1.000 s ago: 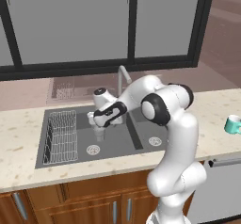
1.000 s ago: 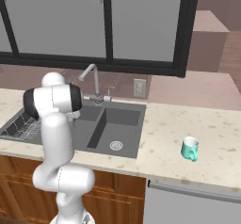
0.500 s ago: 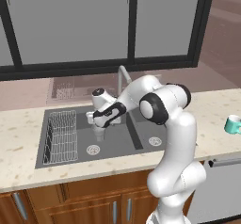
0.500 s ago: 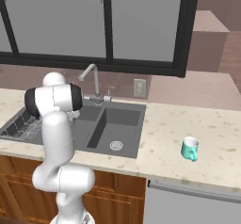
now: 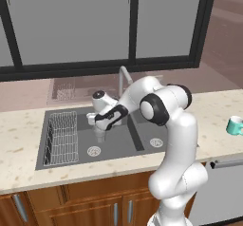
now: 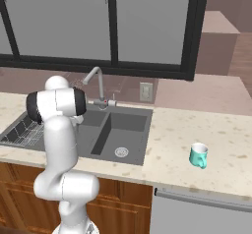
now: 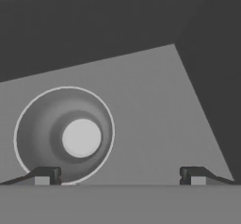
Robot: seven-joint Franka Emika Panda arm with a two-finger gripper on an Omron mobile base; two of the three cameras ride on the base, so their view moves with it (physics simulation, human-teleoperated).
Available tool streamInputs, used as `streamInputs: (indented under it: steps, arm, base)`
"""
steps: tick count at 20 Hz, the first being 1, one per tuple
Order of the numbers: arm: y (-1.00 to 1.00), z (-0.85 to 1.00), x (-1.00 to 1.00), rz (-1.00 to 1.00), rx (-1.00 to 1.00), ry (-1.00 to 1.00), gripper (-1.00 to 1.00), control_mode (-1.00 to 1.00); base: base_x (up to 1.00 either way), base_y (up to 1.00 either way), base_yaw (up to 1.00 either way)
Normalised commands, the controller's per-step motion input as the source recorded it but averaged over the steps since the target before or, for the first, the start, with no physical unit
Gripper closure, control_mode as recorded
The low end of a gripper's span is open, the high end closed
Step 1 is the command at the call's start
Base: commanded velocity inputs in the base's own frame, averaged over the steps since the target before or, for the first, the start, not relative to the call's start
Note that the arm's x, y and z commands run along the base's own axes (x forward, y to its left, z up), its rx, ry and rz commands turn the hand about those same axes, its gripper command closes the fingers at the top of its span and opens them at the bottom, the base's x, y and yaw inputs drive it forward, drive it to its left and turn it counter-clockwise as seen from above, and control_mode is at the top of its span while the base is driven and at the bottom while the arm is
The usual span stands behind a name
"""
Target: Move any existing items from the left basin to the right basin for drying. Then move the mug from the counter to the left basin of the sink for washing.
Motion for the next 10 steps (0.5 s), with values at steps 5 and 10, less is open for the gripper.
streamInputs:
  steps: [5, 10]
  arm:
    - [0.00, -0.01, 0.01, -0.02, 0.00, -0.03, -1.00, -1.00]
    - [0.01, -0.01, 0.02, -0.02, 0.00, -0.01, -1.00, -1.00]
  base:
    - [0.00, 0.00, 0.00]
    - [0.00, 0.00, 0.00]
